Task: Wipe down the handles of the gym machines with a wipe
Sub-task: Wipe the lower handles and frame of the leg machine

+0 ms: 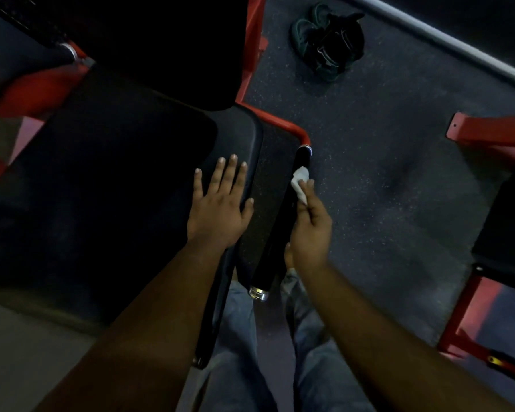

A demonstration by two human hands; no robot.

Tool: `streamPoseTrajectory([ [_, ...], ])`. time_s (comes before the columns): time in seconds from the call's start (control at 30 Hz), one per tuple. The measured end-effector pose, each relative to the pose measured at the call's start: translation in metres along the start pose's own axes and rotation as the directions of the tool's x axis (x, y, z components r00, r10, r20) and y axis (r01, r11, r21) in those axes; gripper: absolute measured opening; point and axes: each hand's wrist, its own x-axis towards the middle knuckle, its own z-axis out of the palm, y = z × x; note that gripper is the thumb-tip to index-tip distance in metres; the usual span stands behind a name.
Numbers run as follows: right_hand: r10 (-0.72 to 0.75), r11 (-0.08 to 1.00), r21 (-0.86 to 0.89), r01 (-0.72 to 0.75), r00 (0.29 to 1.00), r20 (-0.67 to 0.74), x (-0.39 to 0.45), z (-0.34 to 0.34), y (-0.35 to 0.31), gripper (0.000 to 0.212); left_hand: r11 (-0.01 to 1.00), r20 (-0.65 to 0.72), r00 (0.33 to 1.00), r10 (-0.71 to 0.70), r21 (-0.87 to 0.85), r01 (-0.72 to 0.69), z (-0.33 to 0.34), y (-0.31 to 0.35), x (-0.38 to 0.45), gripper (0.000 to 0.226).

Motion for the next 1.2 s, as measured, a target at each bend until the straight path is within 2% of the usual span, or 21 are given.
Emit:
streamPoseTrajectory([
  [0.1,0.055,0.990,-0.125,-0.063,0.996,-0.065,-0.050,-0.006,0.020,0.040,1.000,-0.004,1.000,0.000,-0.005,0.000,-0.001,0.001,0.000,0.075],
  [0.17,-0.009,0.957,-0.290,0.016,1.000,0.023,-0.094,-0.015,0.023,0.045,1.000,-0.009,1.000,0.000,-0.009,0.000,-0.002,0.001,0.000,0.075],
  [0.23,-0.073,0.906,-0.405,0.125,0.987,0.142,-0.129,-0.025,0.028,0.058,1.000,-0.002,1.000,0.002,0.002,-0.002,-0.003,0.000,0.000,0.074],
  [0.27,-0.074,0.903,-0.408,0.137,0.983,0.165,-0.140,-0.029,0.030,0.060,1.000,0.004,1.000,0.001,0.007,-0.001,-0.003,0.000,0.000,0.074],
  [0.37,-0.051,0.947,-0.298,0.121,0.971,0.233,-0.149,-0.047,0.049,0.046,1.000,0.004,1.000,-0.001,0.009,0.001,-0.002,0.001,0.000,0.074],
  [0.5,-0.103,0.939,-0.333,0.092,0.995,-0.015,-0.064,-0.062,0.023,0.045,1.000,-0.001,1.000,0.004,0.012,-0.004,-0.001,0.000,0.000,0.074],
  [0.6,-0.264,0.861,-0.407,0.306,0.952,0.157,0.033,-0.050,-0.023,0.048,1.000,-0.007,1.000,0.000,-0.005,0.000,-0.002,-0.001,0.000,0.072],
  [0.63,-0.199,0.848,-0.466,0.252,0.967,0.160,0.059,-0.043,-0.035,0.042,1.000,-0.007,1.000,-0.001,-0.009,0.001,-0.002,-0.001,0.000,0.071],
  [0.67,-0.152,0.777,-0.566,0.276,0.954,0.257,0.075,-0.038,-0.045,0.035,1.000,-0.008,1.000,0.000,-0.012,0.000,-0.001,-0.001,0.000,0.070],
  [0.7,-0.115,0.692,-0.613,0.382,0.896,0.428,0.088,-0.034,-0.054,0.032,1.000,-0.010,1.000,-0.001,-0.013,0.001,0.000,-0.001,0.000,0.069],
  [0.73,-0.016,0.612,-0.645,0.457,0.823,0.568,0.092,-0.030,-0.064,0.031,1.000,-0.013,1.000,-0.002,-0.015,0.002,0.000,-0.001,0.000,0.069],
  [0.77,0.084,0.459,-0.692,0.557,0.748,0.658,0.094,-0.028,-0.067,0.031,1.000,-0.014,1.000,-0.006,-0.019,0.005,0.001,-0.001,0.000,0.068],
  [0.8,0.172,0.196,-0.702,0.684,0.681,0.712,0.088,-0.024,-0.073,0.031,1.000,-0.013,1.000,-0.007,-0.026,0.006,0.001,-0.002,0.000,0.068],
  [0.87,0.290,-0.016,-0.608,0.794,0.585,0.757,0.057,-0.022,-0.065,0.035,0.999,-0.012,1.000,-0.005,-0.033,0.004,0.001,-0.002,0.000,0.067],
  [0.9,0.250,-0.048,-0.558,0.828,0.551,0.796,0.028,-0.019,-0.052,0.038,1.000,-0.014,1.000,-0.003,-0.030,0.003,0.001,-0.002,0.000,0.068],
  [0.97,0.169,-0.084,-0.428,0.900,0.436,0.884,-0.030,-0.022,-0.022,0.043,1.000,-0.015,1.000,-0.005,-0.022,0.005,0.001,-0.002,0.000,0.068],
  [1.0,0.131,-0.108,-0.399,0.911,0.411,0.902,-0.052,-0.027,-0.006,0.043,1.000,-0.014,1.000,-0.004,-0.019,0.004,0.001,-0.001,0.000,0.068],
  [1.03,0.051,-0.072,-0.386,0.920,0.390,0.919,-0.069,-0.034,0.010,0.042,1.000,-0.013,1.000,-0.006,-0.017,0.006,0.000,-0.001,0.000,0.069],
  [1.1,-0.139,0.074,-0.364,0.928,0.371,0.918,-0.091,-0.051,0.030,0.048,1.000,-0.010,1.000,-0.007,-0.011,0.007,0.001,-0.002,0.000,0.069],
  [1.17,-0.179,0.112,-0.298,0.948,0.314,0.932,-0.099,-0.067,0.028,0.053,1.000,-0.015,1.000,-0.007,-0.014,0.006,0.001,-0.002,0.000,0.069],
  [1.2,-0.203,0.199,-0.278,0.940,0.316,0.927,-0.098,-0.073,0.022,0.053,1.000,-0.013,1.000,-0.004,-0.013,0.004,0.000,-0.001,0.000,0.070],
])
